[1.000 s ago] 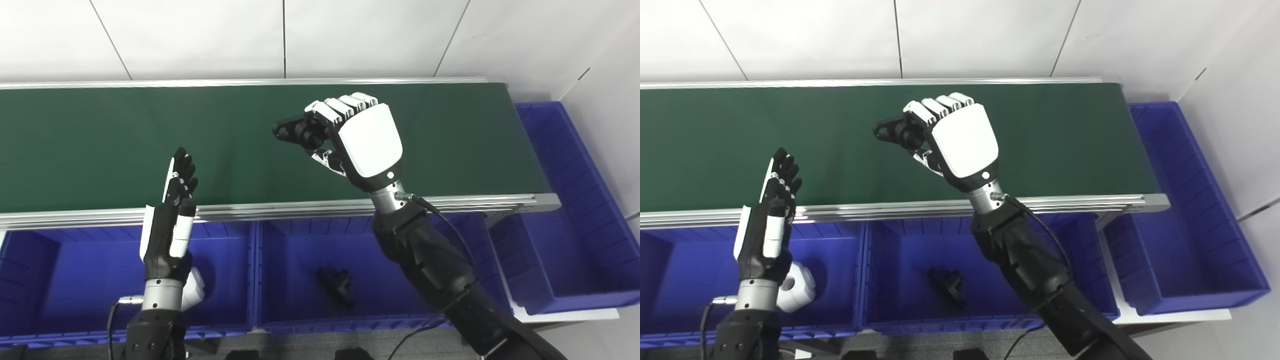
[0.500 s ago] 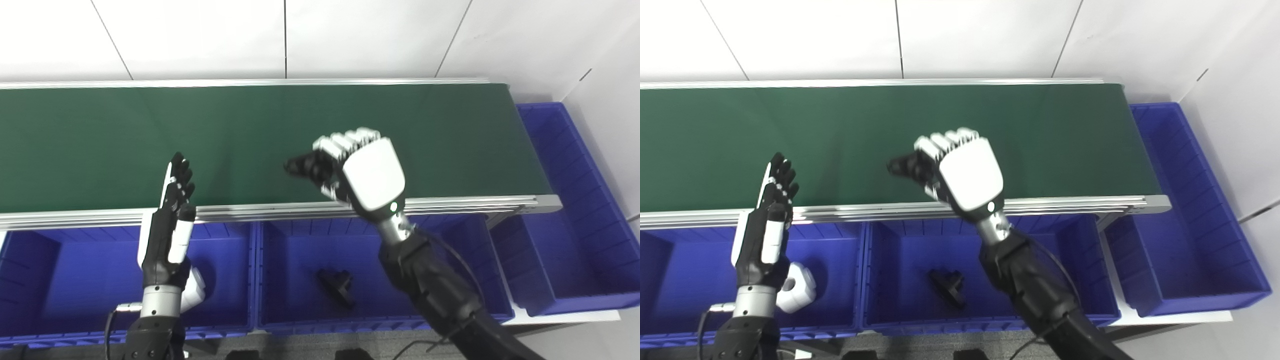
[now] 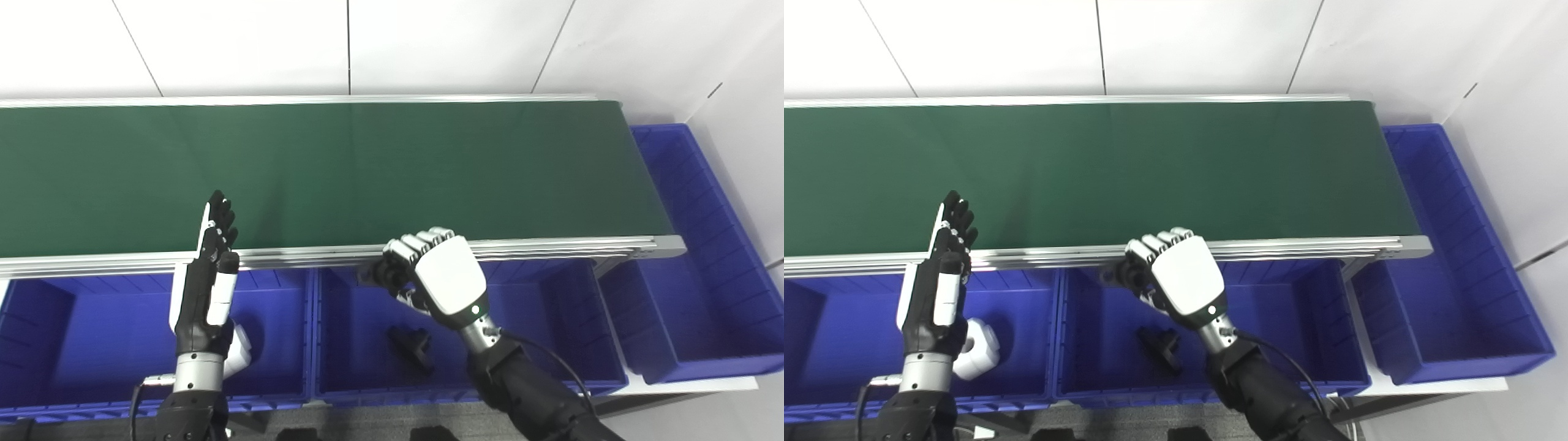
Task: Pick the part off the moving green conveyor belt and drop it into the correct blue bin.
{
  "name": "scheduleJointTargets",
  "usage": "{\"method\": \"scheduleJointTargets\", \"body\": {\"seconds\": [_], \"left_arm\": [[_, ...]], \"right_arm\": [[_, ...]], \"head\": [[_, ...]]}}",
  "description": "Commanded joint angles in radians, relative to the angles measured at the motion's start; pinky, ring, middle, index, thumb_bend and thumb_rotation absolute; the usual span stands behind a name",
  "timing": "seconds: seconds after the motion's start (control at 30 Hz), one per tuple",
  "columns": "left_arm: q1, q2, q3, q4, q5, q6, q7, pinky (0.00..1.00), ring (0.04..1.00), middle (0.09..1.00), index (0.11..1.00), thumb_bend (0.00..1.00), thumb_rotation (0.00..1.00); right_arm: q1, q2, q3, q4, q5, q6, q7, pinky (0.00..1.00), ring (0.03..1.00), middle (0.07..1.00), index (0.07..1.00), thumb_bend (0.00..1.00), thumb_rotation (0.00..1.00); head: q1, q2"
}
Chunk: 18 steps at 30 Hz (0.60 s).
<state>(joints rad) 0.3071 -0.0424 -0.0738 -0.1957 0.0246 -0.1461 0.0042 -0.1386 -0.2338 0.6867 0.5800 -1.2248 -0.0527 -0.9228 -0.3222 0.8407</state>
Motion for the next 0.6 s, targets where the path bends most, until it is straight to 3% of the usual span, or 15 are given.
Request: {"method": "scheduleJointTargets", "body": {"seconds": [0.0,0.23,0.3,0.37,0.47,0.5,0.53,0.57], "left_arm": [[-0.008,-0.006,-0.001,-0.019,0.004,-0.039,0.005,1.0,1.0,1.0,1.0,0.66,0.92],[-0.005,-0.012,-0.001,-0.019,0.011,-0.046,0.007,1.0,1.0,1.0,1.0,0.66,0.94],[-0.004,-0.013,-0.002,-0.021,0.02,-0.045,0.009,1.0,1.0,1.0,1.0,0.67,0.95],[-0.004,-0.012,-0.001,-0.019,0.023,-0.048,0.01,1.0,1.0,1.0,1.0,0.67,0.95],[-0.005,-0.011,0.0,-0.016,0.015,-0.047,0.005,1.0,1.0,1.0,1.0,0.68,0.95],[-0.005,-0.011,0.001,-0.016,0.014,-0.046,0.005,1.0,1.0,1.0,1.0,0.68,0.95],[-0.005,-0.011,0.0,-0.016,0.017,-0.045,0.005,1.0,1.0,1.0,1.0,0.68,0.95],[-0.005,-0.011,0.0,-0.017,0.018,-0.045,0.006,1.0,1.0,1.0,1.0,0.68,0.95]], "right_arm": [[-0.014,-0.004,0.005,-0.007,0.024,-0.044,-0.033,0.21,0.247,0.386,0.502,0.52,0.0],[-0.019,-0.005,0.031,0.055,0.06,-0.057,-0.005,0.22,0.254,0.384,0.499,0.52,0.0],[-0.021,-0.004,0.036,0.073,0.067,-0.062,-0.005,0.23,0.251,0.451,0.484,0.53,0.0],[-0.019,0.0,0.033,0.089,0.088,-0.059,0.022,0.23,0.247,0.465,0.48,0.53,0.0],[-0.01,0.009,0.019,0.092,0.111,0.002,0.124,0.28,0.309,0.474,0.488,0.53,0.01],[-0.008,0.012,0.013,0.095,0.117,0.012,0.137,0.36,0.392,0.533,0.603,0.73,0.23],[-0.003,0.015,0.004,0.088,0.122,0.034,0.161,0.4,0.435,0.564,0.663,0.83,0.34],[0.001,0.016,-0.002,0.082,0.126,0.051,0.18,0.55,0.589,0.695,0.777,0.93,0.5]], "head": [[0.001,0.001],[0.01,-0.004],[0.011,-0.004],[0.012,-0.004],[0.013,-0.005],[0.013,-0.005],[0.013,-0.005],[0.013,-0.005]]}}
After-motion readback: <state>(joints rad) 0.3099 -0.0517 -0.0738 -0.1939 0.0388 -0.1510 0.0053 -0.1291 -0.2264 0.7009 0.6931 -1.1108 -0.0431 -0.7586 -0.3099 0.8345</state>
